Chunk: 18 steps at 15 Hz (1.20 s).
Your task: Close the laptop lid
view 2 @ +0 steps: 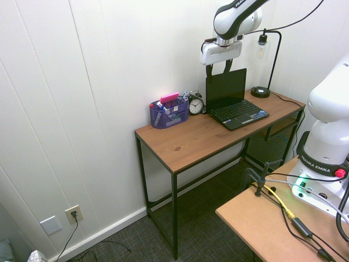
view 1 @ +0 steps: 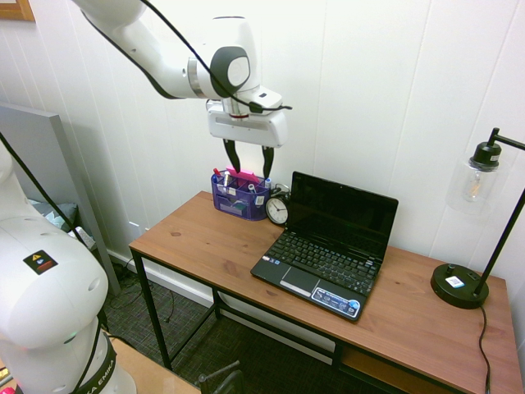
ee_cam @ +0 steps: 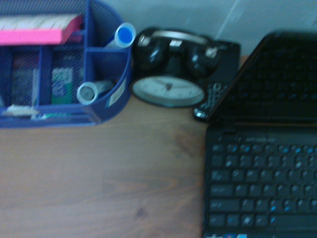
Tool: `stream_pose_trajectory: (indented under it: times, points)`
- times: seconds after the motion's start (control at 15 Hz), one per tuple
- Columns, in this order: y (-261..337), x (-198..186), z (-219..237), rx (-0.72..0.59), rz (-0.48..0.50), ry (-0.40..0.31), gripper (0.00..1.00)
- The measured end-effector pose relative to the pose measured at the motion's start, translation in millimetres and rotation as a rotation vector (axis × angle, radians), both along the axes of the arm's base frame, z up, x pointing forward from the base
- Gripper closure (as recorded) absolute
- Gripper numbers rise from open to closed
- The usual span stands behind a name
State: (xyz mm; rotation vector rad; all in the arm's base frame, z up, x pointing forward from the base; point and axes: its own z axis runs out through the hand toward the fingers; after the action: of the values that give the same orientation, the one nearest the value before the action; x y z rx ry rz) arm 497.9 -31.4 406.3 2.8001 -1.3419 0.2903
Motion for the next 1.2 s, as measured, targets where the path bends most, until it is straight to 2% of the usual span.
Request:
stream_pose_trajectory:
  times: [0.33,0.67,0.93,1.0,1.2]
  points:
    - [-60.4,56.8,16.2,-0.042,-0.065,-0.05,0.0]
    - [-115.4,101.9,-4.6,-0.065,-0.134,-0.091,0.0]
    - [-141.9,125.7,-26.6,-0.065,-0.18,-0.093,0.0]
    - [-146.4,130.5,-31.6,-0.064,-0.189,-0.093,1.0]
    - [-155.5,140.5,-45.7,-0.057,-0.206,-0.085,1.0]
